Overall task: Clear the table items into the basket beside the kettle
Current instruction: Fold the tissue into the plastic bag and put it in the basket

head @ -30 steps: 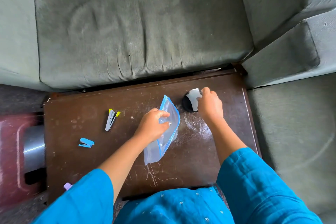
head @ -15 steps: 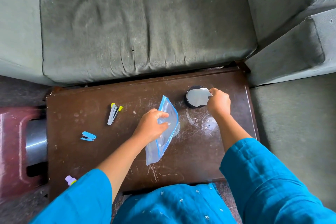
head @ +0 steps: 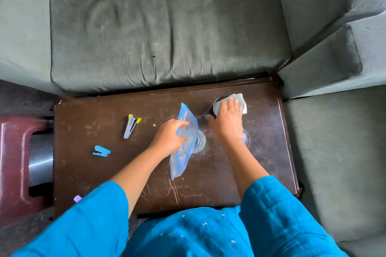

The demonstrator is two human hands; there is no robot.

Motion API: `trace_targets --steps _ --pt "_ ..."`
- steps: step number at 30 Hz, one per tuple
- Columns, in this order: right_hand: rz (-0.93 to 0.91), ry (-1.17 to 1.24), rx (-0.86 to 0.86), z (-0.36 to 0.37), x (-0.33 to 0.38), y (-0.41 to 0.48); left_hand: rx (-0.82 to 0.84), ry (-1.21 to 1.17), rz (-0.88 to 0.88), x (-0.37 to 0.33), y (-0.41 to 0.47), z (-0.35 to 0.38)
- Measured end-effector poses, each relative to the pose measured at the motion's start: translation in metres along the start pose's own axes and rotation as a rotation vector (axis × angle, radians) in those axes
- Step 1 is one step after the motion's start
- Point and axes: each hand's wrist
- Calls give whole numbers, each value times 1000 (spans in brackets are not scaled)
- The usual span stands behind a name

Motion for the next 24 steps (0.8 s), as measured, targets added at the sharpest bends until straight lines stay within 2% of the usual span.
trace_targets --steps 4,8,13,17,21,24 --pt "-36 329 198 18 26 -35 12 -22 13 9 -16 -5" --pt "-190 317 252 21 33 -58 24 -101 21 21 -38 -23" --pt "-447 498 372 -9 56 -75 133 -169 58 36 -74 -65" --pt "-395 715 450 -34 100 -100 174 -218 120 49 -117 -108" --pt "-423 751 328 -42 153 -132 101 -223 145 62 -155 -150" --pt "-440 837 227 -40 184 -149 -32 -206 264 60 -177 -173"
Point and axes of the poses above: each hand's wrist, its own y-axis towards the middle knuckle, its own z-axis out of the palm, x = y × z, and after that the axes turned 5 degrees about x, right-handed
